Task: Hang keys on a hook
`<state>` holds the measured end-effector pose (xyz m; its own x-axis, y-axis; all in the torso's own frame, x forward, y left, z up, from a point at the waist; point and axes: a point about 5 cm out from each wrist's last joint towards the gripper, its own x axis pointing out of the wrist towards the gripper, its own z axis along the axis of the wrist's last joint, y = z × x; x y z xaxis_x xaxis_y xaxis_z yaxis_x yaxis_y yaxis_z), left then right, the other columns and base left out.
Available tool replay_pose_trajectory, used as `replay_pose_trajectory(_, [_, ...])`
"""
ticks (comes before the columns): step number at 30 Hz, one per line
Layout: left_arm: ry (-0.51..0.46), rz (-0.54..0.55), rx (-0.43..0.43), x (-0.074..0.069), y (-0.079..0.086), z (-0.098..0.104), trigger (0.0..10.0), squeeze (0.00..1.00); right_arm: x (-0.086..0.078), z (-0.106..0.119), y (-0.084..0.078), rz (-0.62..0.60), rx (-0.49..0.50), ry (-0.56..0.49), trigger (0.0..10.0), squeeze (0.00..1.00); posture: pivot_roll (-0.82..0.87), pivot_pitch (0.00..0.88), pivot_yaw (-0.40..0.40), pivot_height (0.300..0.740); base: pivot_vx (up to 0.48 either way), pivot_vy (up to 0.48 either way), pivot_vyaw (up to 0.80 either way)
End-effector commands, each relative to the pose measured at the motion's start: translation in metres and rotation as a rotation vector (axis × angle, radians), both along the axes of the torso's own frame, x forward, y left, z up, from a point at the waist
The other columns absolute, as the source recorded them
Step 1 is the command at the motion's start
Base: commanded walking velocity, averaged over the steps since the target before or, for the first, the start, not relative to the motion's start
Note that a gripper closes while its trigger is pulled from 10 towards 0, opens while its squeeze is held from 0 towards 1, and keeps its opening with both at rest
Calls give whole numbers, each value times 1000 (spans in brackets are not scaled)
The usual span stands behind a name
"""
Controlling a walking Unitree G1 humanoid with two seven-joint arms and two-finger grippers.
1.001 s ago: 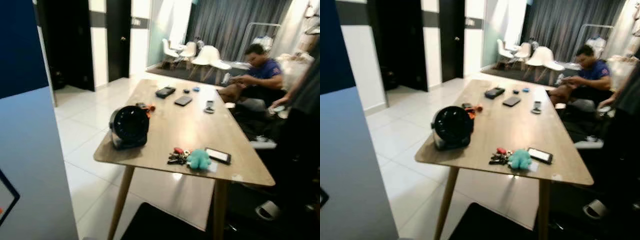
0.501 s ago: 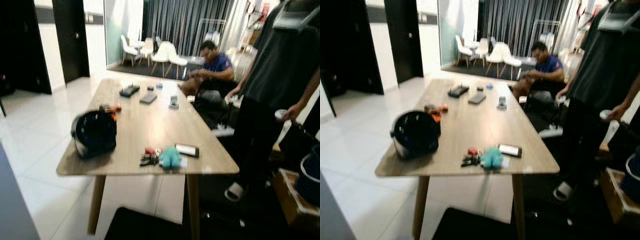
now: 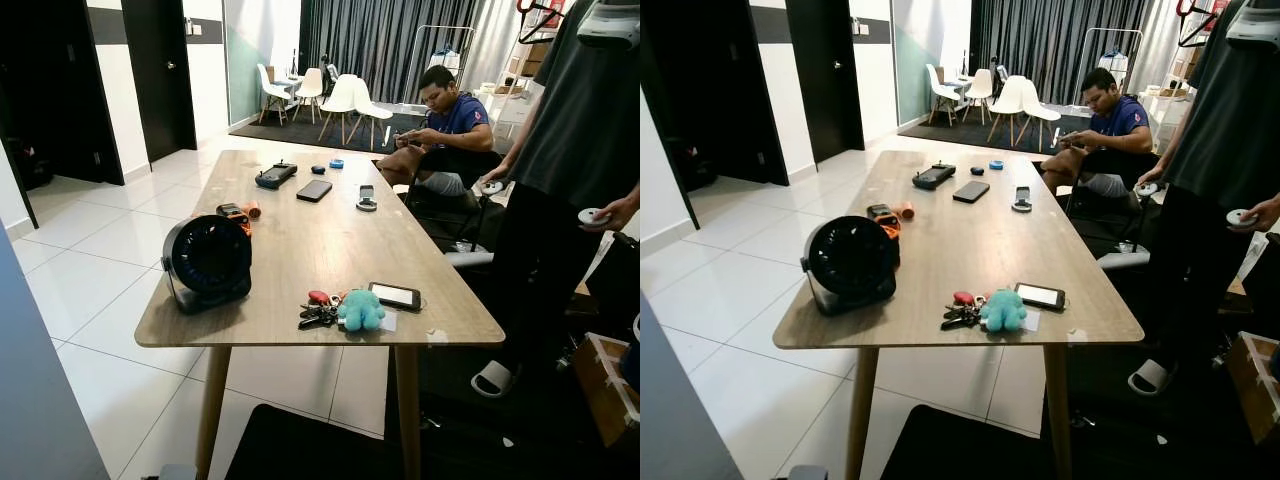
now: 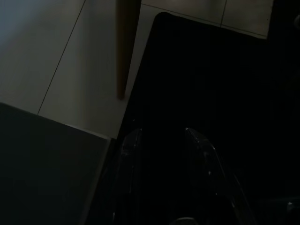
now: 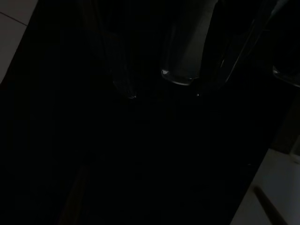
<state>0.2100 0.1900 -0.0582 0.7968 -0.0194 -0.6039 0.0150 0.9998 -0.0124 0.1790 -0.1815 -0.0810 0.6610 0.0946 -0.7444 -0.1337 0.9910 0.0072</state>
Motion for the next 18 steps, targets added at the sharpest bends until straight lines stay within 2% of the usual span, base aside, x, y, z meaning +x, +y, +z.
replay_pose_trajectory(1, [-3, -9, -5, 0, -2, 0, 10000, 0, -6, -3, -2, -6, -7, 18, 10000, 0, 52, 28, -13, 740, 0, -259, 0])
replay_pose_trajectory(6, [2, -12, -9, 0, -3, 0, 10000, 0, -13, -6, -2, -15, -7, 29, 10000, 0, 52, 28, -13, 740, 0, -336, 0])
replay_pose_trajectory(18, [6, -18, -7, 1, -2, 0, 10000, 0, -11, -5, -3, -22, -11, 31, 10000, 0, 52, 34, -7, 740, 0, -357, 0])
